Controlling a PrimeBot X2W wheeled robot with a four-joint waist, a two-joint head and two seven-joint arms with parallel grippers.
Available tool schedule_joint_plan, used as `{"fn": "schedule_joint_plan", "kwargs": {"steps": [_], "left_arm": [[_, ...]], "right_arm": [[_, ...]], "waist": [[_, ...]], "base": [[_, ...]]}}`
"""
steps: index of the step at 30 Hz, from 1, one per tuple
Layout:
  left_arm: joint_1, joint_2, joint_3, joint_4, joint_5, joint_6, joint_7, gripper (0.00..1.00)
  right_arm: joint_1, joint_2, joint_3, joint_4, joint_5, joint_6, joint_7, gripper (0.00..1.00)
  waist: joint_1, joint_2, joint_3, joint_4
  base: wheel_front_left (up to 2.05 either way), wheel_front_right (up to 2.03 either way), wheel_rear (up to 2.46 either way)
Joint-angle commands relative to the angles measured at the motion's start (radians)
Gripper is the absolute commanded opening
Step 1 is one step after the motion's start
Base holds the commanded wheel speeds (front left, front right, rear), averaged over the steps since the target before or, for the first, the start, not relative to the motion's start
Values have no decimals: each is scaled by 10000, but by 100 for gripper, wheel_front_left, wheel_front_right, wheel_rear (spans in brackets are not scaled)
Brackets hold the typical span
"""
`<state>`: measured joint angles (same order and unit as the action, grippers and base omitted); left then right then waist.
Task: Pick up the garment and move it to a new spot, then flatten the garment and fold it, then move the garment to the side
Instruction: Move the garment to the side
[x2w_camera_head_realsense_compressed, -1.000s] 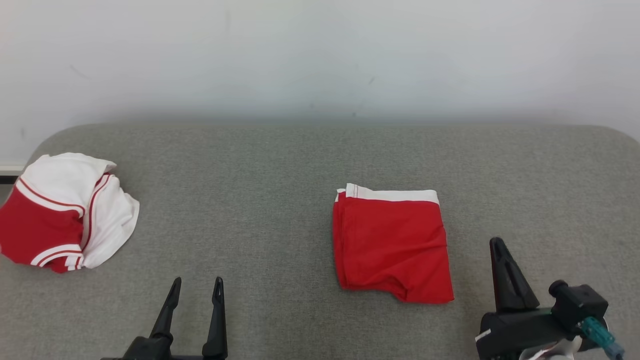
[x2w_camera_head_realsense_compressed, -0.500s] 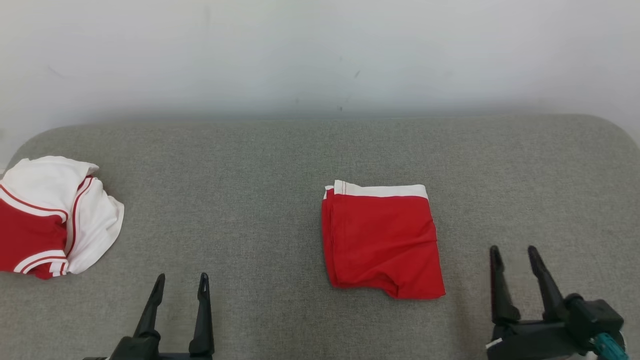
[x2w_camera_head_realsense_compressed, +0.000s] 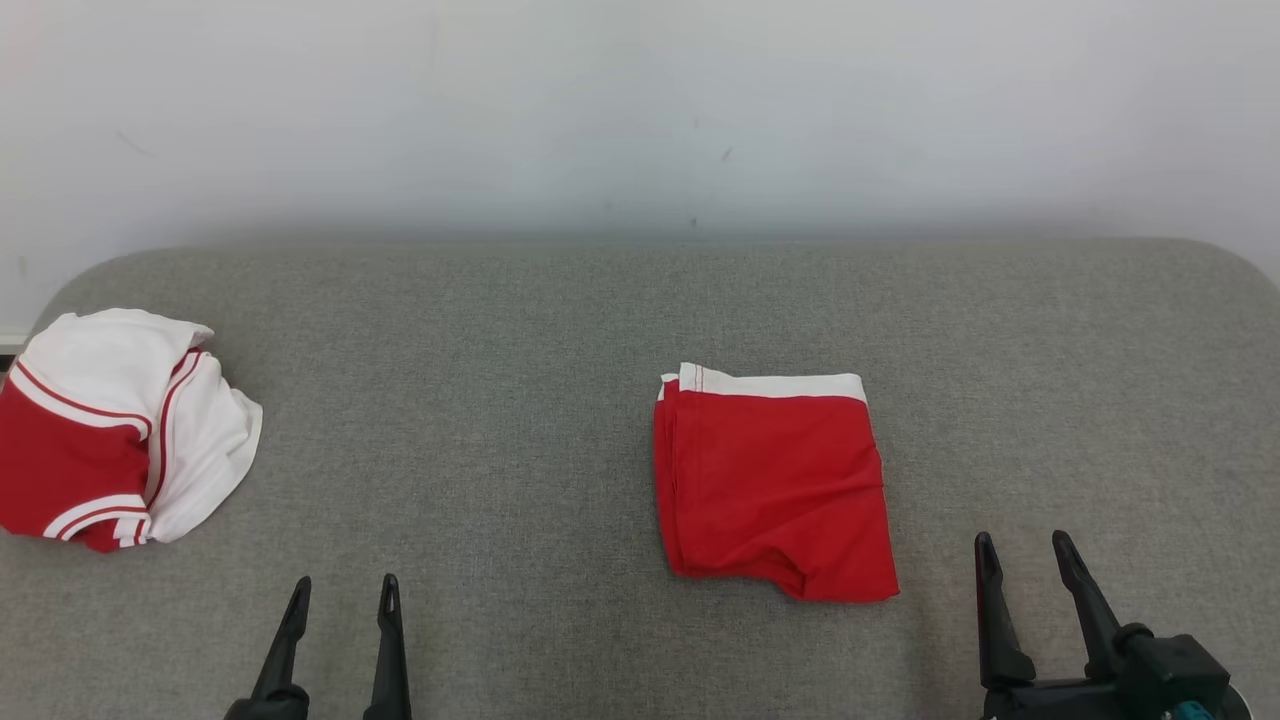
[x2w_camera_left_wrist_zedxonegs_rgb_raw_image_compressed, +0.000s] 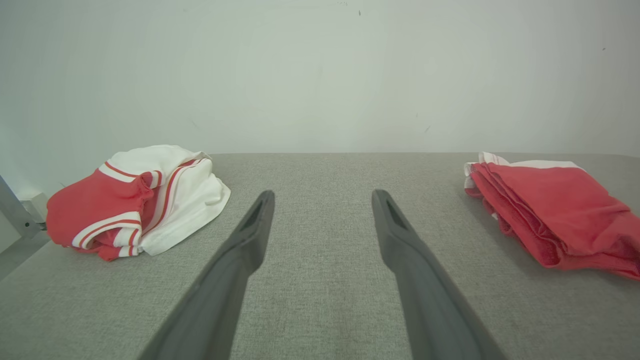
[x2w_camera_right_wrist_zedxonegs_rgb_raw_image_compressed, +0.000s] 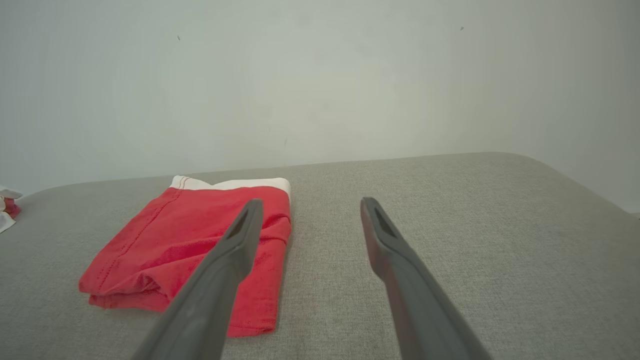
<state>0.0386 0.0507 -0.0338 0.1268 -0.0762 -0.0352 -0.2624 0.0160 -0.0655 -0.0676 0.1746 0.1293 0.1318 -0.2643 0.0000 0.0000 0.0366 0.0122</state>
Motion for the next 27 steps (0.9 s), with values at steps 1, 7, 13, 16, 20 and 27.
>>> {"fn": "schedule_joint_plan", "kwargs": {"steps": [1, 7, 13, 16, 20, 27], "left_arm": [[95, -8, 2, 15, 97, 18, -25, 100], [202, -8, -67, 75, 91, 73, -25, 100], [196, -8, -98, 123, 133, 69, -25, 100], [200, -8, -88, 144, 135, 71, -25, 100], [211, -8, -82, 181, 125, 77, -25, 100], [209, -8, -80, 216, 104, 94, -25, 100]], "right_arm": [[95, 12, 19, 6, -78, -24, -10, 100], [174, 48, 93, 25, -218, -24, -10, 100], [206, 30, 163, 68, -454, -24, -10, 100], [227, 45, 161, 72, -500, -24, -10, 100], [238, 48, 192, 72, -531, -24, -10, 100], [198, 26, 252, 94, -612, -24, -10, 100]], "waist": [[0, 0, -2, 14], [0, 0, -6, 29], [0, 0, -21, 43], [0, 0, -39, 48], [0, 0, -52, 44], [0, 0, -58, 26]], "base": [[0, 0, 0], [0, 0, 0], [0, 0, 0], [0, 0, 0], [0, 0, 0], [0, 0, 0]]}}
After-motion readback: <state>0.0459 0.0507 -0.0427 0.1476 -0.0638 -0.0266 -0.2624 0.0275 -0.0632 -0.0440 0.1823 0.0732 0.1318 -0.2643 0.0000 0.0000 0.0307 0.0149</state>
